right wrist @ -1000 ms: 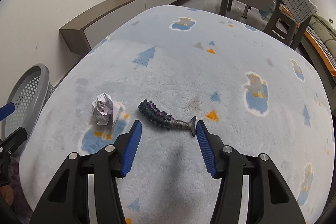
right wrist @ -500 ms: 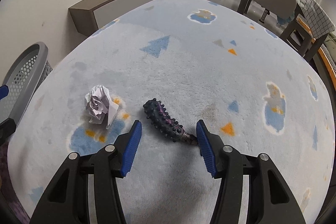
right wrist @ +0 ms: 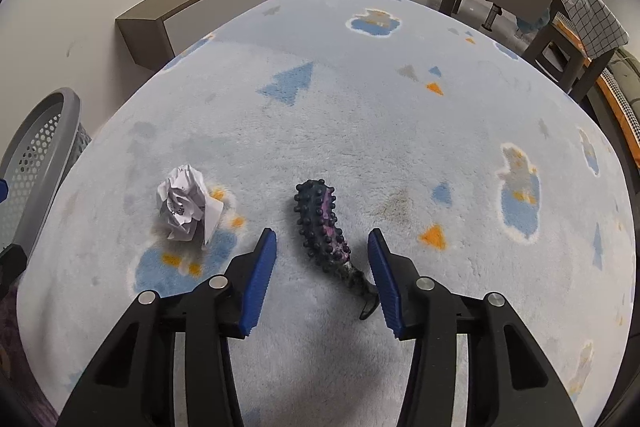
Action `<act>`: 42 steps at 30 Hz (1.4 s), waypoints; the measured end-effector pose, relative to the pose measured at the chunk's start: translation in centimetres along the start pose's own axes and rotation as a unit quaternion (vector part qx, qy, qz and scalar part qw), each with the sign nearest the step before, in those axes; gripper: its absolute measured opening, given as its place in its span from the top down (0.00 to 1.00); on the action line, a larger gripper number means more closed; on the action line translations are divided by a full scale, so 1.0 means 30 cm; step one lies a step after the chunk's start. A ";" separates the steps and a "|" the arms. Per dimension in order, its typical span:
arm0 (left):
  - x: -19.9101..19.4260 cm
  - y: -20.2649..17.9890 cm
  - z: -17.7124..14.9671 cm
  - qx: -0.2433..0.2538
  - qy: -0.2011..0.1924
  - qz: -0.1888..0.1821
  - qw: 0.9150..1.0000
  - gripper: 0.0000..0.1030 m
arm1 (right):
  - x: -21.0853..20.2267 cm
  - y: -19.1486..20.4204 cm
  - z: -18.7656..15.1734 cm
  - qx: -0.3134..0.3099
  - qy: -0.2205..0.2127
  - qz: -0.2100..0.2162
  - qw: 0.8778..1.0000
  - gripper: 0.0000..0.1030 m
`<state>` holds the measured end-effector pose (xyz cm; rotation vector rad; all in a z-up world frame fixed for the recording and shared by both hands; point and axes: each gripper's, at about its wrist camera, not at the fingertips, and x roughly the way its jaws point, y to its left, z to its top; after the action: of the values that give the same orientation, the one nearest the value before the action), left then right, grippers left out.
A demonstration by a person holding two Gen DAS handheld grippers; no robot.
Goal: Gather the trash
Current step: 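Close the right gripper on the dark spiky toy fish and lift it, then close the left gripper on the crumpled white paper while the right holds the toy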
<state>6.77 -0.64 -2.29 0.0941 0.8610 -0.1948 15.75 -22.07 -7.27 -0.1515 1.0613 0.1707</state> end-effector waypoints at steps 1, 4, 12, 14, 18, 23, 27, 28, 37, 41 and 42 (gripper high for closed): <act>0.000 0.000 0.000 0.000 0.000 0.000 1.000 0.16 | 0.001 0.001 0.000 0.001 0.000 0.004 1.000 0.62; 0.006 -0.001 0.000 0.001 0.001 0.002 1.000 0.16 | 0.002 0.007 -0.002 0.001 -0.001 0.005 1.000 0.63; 0.003 -0.010 -0.003 0.006 -0.002 0.004 1.000 0.16 | -0.021 0.030 -0.023 0.020 -0.004 -0.001 1.000 0.78; 0.000 -0.013 -0.005 0.007 -0.004 0.003 1.000 0.16 | -0.037 0.032 -0.038 0.036 -0.002 0.001 0.999 0.79; -0.010 -0.020 -0.013 0.010 -0.006 0.004 1.000 0.16 | -0.083 0.031 -0.085 0.074 -0.003 0.005 0.997 0.79; -0.027 -0.036 -0.022 0.014 -0.010 0.000 1.000 0.16 | -0.171 0.014 -0.168 0.120 -0.014 0.010 0.993 0.79; -0.035 -0.064 -0.030 0.019 -0.009 -0.009 1.000 0.16 | -0.233 -0.004 -0.225 0.143 -0.029 0.010 0.989 0.79; -0.035 -0.073 -0.032 0.021 -0.008 -0.011 1.000 0.16 | -0.248 -0.010 -0.241 0.149 -0.033 0.009 0.988 0.79; -0.003 -0.192 -0.004 0.039 -0.007 -0.029 0.999 0.16 | -0.341 -0.070 -0.343 0.201 -0.058 0.028 0.978 0.79; 0.041 -0.253 0.023 0.047 -0.005 -0.033 0.998 0.16 | -0.364 -0.104 -0.340 0.215 -0.071 0.043 0.973 0.79; 0.058 -0.268 0.033 0.047 -0.004 -0.032 0.998 0.16 | -0.368 -0.113 -0.338 0.218 -0.074 0.045 0.972 0.79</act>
<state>6.92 -8.89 -3.00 0.1547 0.8466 -0.2955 2.55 -28.19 -2.31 0.3021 0.9349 0.0257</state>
